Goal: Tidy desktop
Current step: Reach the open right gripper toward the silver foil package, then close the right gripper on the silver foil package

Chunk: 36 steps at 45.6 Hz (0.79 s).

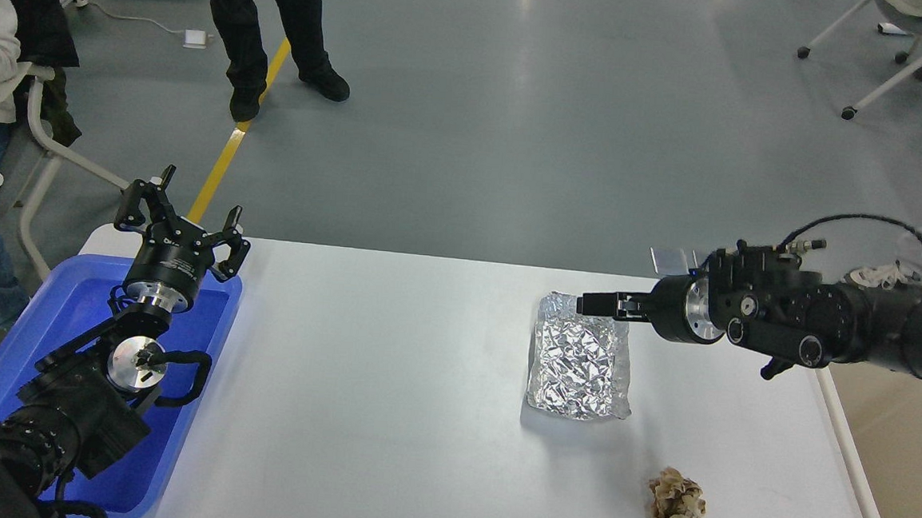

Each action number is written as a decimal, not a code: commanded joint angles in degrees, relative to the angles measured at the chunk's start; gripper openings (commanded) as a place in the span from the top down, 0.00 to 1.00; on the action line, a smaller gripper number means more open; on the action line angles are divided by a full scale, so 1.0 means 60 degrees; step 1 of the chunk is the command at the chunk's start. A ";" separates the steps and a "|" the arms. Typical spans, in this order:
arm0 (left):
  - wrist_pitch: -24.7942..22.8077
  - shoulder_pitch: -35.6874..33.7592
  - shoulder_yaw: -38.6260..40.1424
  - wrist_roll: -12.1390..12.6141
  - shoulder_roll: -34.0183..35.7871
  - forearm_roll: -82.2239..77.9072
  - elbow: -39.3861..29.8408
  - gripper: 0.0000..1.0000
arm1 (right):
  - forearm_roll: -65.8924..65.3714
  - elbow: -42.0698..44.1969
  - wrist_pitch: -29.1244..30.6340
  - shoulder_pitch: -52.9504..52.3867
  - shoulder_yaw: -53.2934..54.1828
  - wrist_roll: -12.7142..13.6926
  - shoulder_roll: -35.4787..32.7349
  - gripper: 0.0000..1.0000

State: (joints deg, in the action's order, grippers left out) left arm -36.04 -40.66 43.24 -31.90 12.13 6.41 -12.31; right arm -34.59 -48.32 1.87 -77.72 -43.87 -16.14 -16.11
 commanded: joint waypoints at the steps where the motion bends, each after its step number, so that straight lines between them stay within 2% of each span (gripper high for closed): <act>1: 0.0000 0.0009 0.0000 0.0000 0.0000 0.0000 0.0001 0.00 | -0.0035 0.0817 -0.0238 0.1058 -0.0232 0.0054 0.0678 0.03; 27: 0.0000 0.0009 0.0000 0.0000 0.0000 0.0000 0.0001 0.00 | -0.0050 0.2707 -0.0282 0.2363 -0.0247 0.0054 0.1191 0.07; 36: 0.0000 -0.0006 0.0000 0.0000 0.0000 0.0000 0.0001 0.00 | -0.0021 0.2868 -0.0341 0.2612 -0.0218 0.0054 0.1220 0.15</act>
State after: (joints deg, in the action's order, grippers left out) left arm -36.04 -40.66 43.24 -31.90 12.13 6.42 -12.31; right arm -34.83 -33.82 0.18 -64.48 -45.30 -15.83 -9.56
